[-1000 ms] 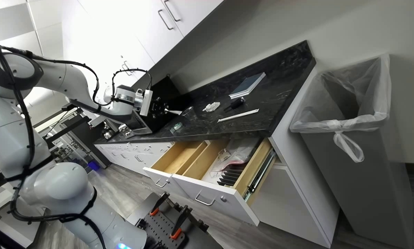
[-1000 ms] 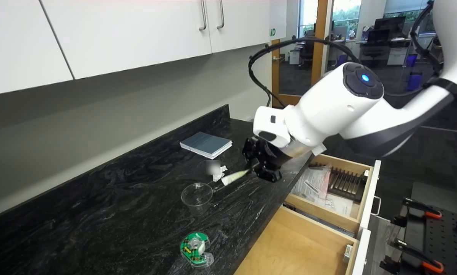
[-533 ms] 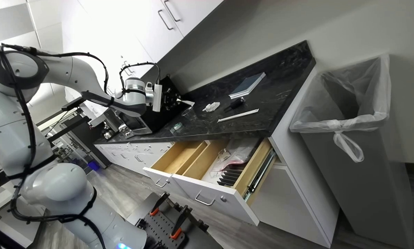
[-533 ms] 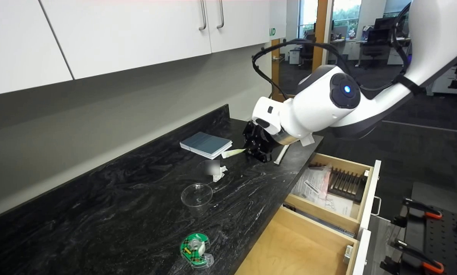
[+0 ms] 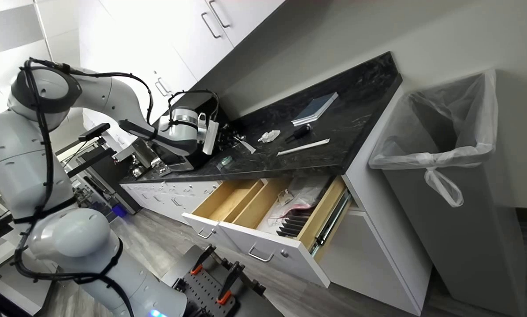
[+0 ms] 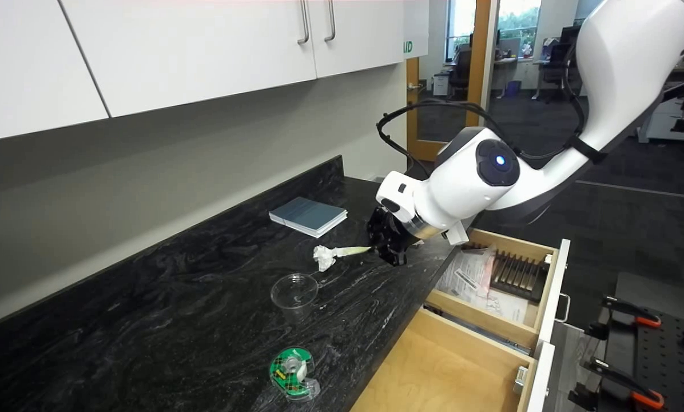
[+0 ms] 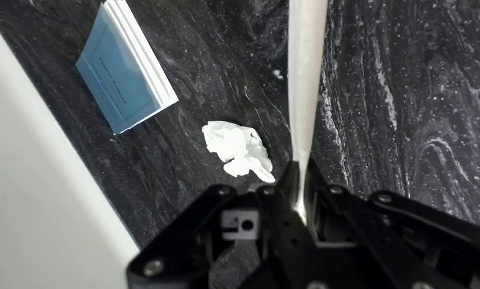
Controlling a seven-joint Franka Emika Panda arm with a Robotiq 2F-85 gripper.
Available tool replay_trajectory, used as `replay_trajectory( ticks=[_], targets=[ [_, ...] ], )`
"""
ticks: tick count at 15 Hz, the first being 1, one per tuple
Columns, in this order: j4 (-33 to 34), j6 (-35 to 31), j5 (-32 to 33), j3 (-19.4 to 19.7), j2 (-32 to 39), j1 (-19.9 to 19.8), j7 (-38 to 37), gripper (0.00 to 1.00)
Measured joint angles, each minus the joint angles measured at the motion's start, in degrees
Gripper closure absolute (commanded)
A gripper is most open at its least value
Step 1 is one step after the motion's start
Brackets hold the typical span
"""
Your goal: Remove the straw from the open drawer on the left and place it on the countertop, close the open left drawer
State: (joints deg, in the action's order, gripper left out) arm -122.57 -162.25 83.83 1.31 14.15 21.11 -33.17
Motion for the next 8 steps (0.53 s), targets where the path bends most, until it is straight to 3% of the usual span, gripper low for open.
replay_trajectory(
  ticks=[4,5,6,8],
  targets=[
    [0.1,-3.3,0.0,1.0,0.1,-1.9,-0.9,0.98],
    [0.2,-4.4,0.0,1.3,0.2,-2.4,-0.9,0.70],
    [0.3,-5.7,0.0,1.6,0.4,-3.1,-0.8,0.68],
    [0.6,-8.4,0.0,1.9,0.9,-4.4,-0.5,0.54]
  ],
)
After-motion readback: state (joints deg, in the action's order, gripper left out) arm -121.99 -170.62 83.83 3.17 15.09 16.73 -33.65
